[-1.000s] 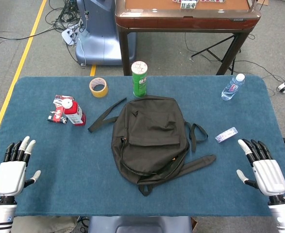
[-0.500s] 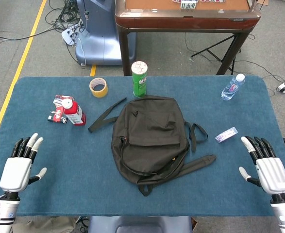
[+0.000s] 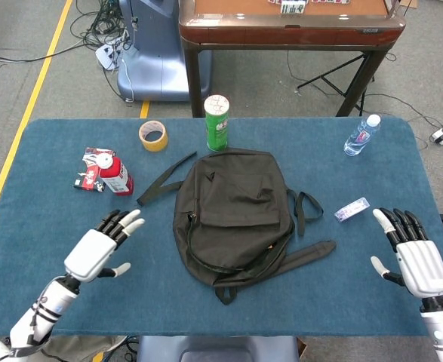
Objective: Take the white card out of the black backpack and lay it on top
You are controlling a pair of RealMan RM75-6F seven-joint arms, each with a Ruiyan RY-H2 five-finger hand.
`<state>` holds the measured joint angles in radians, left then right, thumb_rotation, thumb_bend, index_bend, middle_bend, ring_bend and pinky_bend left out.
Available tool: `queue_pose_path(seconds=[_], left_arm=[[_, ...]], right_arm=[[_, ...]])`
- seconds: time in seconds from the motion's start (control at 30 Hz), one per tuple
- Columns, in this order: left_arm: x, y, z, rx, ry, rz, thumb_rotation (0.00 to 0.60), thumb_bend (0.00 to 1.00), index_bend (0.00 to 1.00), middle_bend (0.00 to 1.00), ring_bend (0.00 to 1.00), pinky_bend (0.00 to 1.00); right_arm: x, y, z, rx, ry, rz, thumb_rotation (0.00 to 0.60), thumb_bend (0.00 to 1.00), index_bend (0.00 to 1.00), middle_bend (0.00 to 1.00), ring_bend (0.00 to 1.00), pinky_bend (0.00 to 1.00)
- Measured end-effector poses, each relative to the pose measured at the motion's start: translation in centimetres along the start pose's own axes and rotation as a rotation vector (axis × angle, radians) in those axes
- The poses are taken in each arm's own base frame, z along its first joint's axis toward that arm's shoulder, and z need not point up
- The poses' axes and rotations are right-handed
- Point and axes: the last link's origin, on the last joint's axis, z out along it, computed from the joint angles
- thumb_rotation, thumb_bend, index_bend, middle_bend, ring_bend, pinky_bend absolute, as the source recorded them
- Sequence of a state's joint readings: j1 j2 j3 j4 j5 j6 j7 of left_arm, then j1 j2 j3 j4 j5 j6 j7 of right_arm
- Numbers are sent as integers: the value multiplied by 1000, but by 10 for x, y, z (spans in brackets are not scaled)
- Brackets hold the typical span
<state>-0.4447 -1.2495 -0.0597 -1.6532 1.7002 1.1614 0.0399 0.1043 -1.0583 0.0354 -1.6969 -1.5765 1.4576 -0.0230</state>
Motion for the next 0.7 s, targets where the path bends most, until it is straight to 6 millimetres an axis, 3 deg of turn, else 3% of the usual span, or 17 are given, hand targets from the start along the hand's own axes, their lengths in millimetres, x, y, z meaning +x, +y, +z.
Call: queue_pose_path(seconds=[0.4,0.7], left_arm=[[-45,46,58,-169,-125,-2,600,240,111,28,58,0],[-72,62,91,-174,-122,-36,600,241,219,139,145,0]], right_arm=[[2,5,-5,-24,5,-2,600,259,0,90,0,0],[1,7,-4,-32,-1,-2,600,259,0,90,0,0]])
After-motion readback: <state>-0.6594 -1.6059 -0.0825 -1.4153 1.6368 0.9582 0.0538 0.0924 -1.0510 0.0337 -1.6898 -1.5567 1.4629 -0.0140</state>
